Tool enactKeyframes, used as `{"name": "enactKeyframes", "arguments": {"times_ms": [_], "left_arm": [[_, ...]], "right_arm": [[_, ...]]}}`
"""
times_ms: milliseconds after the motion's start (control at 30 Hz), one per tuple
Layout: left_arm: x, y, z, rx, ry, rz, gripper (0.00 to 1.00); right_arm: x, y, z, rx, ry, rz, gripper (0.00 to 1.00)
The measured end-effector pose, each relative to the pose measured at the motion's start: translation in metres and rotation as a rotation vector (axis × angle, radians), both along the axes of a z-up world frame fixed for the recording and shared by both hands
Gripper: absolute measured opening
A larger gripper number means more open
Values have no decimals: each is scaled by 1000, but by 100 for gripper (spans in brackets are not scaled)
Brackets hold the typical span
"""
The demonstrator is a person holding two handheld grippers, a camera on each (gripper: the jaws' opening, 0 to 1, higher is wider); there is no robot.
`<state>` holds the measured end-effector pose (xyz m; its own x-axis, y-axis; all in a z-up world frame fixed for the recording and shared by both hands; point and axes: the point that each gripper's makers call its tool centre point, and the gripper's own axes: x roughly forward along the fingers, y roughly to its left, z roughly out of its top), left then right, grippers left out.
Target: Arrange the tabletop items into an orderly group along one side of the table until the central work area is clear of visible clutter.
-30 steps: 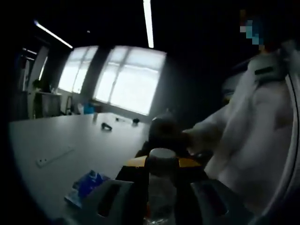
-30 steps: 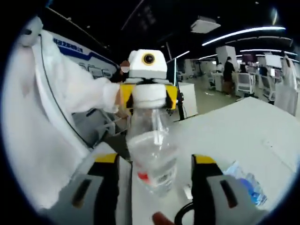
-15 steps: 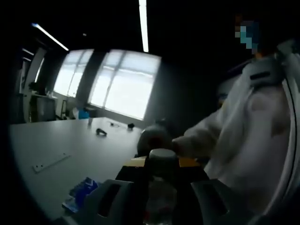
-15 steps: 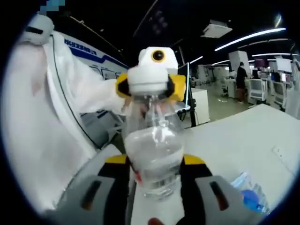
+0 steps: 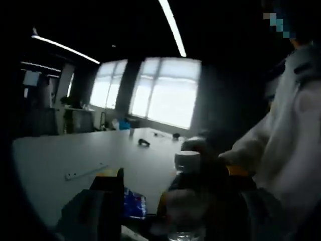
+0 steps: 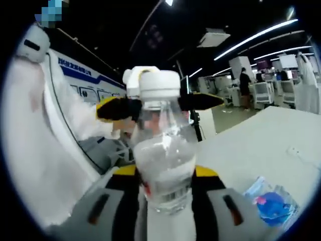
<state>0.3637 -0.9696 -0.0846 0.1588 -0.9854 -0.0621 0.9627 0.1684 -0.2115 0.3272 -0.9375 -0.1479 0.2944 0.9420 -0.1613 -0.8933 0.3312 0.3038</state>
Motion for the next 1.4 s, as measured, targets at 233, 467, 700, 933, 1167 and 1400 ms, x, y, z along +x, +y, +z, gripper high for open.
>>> {"name": "enactKeyframes", "arguments": {"times_ms": [233,467,700,933,1167,1400], "left_arm": [[-11,26,-30,141,-25,106,97],[-11,50,-19,37,39,250,97],[-22,76,-30,-10,95,389,97],[-46,99,-59,67,102,489,97],[-66,112,-72,37,172,598,97],[-74,116,-85,99,167,658,97]], "right_arm": [[-1,2,-1,-25,-16,1,38],[-1,10,-3,-37,-19,1,39],[3,16,-2,-60,-50,11,39],[19,24,-3,-61,-59,2,39],[43,32,-8,-64,-61,-52,39],[64,41,-15,-78,-65,-81,39]]}}
